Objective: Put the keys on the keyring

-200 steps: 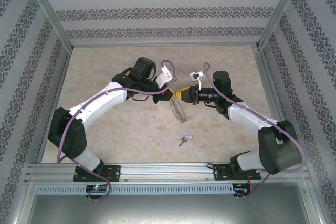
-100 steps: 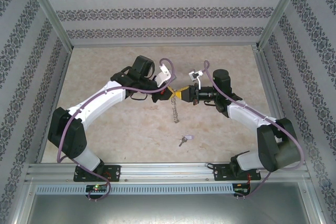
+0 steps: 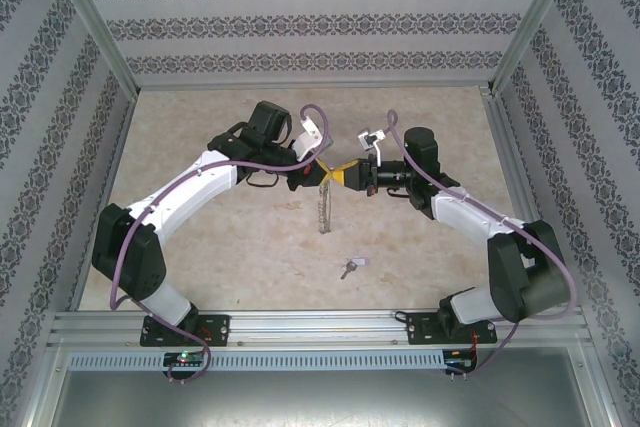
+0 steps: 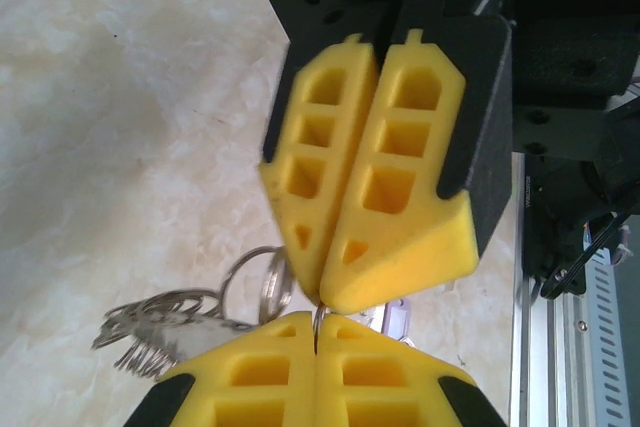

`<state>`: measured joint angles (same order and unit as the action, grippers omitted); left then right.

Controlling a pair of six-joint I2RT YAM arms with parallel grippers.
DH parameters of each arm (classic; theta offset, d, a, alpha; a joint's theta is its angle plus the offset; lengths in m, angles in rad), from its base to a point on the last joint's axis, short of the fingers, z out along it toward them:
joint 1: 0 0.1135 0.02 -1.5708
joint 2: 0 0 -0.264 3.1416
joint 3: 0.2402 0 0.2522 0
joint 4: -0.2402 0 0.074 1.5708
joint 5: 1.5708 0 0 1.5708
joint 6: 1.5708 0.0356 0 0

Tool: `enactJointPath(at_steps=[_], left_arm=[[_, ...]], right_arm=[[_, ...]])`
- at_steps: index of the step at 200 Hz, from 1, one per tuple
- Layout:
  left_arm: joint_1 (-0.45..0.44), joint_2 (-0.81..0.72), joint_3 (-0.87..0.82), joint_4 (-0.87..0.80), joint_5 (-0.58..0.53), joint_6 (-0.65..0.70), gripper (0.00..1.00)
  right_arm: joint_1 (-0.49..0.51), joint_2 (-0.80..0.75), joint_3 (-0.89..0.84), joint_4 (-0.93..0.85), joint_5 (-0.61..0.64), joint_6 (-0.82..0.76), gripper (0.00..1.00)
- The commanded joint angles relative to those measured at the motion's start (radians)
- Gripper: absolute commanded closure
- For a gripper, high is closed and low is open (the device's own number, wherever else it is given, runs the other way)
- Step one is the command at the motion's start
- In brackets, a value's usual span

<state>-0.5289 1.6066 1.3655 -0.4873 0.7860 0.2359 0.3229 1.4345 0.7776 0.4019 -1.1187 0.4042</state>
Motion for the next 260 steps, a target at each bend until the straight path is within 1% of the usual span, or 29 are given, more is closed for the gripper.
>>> enactJointPath(at_steps=[1, 12, 18, 46, 89, 94, 113, 151, 165, 179, 203, 238, 260], left_arm=[[-0.005, -0.002, 0.052, 0.071, 0.071, 0.002, 1.00], [-0.005, -0.002, 0.051, 0.076, 0.072, -0.001, 1.00], [-0.006, -0.002, 0.051, 0.078, 0.072, -0.003, 1.00], [-0.005, 0.001, 0.049, 0.082, 0.072, -0.007, 1.00], [-0.005, 0.001, 0.041, 0.097, 0.062, -0.027, 1.00], [-0.005, 0.000, 0.042, 0.099, 0.059, -0.030, 0.97], [-0.004, -0.010, 0.034, 0.116, 0.043, -0.049, 0.76], [0.020, -0.058, -0.030, 0.230, 0.026, -0.152, 0.59], [0.033, -0.081, -0.069, 0.289, 0.011, -0.205, 0.55], [0.046, -0.108, -0.116, 0.357, -0.034, -0.266, 0.52], [0.074, -0.142, -0.195, 0.463, -0.052, -0.360, 0.52], [0.100, -0.149, -0.259, 0.526, -0.035, -0.401, 0.52], [0.114, -0.140, -0.281, 0.550, -0.017, -0.402, 0.53]], right_arm=[[0.018, 0.028, 0.025, 0.008, -0.046, -0.007, 0.86], [0.021, 0.030, 0.024, 0.010, -0.043, -0.005, 0.86], [0.023, 0.030, 0.024, 0.013, -0.043, -0.005, 0.87], [0.028, 0.032, 0.025, 0.015, -0.041, -0.005, 1.00], [0.030, 0.022, 0.016, 0.020, -0.009, -0.010, 1.00], [0.029, 0.019, 0.013, 0.020, 0.004, -0.012, 1.00], [0.024, 0.002, 0.005, 0.029, 0.048, -0.012, 1.00], [0.012, -0.011, 0.009, 0.051, 0.097, 0.002, 1.00], [0.008, -0.016, 0.011, 0.062, 0.115, 0.009, 1.00], [0.006, -0.019, 0.015, 0.076, 0.124, 0.019, 1.00], [0.005, -0.022, 0.023, 0.090, 0.137, 0.029, 1.00], [0.003, -0.022, 0.038, 0.099, 0.140, 0.039, 1.00], [0.003, -0.016, 0.046, 0.100, 0.136, 0.041, 1.00]])
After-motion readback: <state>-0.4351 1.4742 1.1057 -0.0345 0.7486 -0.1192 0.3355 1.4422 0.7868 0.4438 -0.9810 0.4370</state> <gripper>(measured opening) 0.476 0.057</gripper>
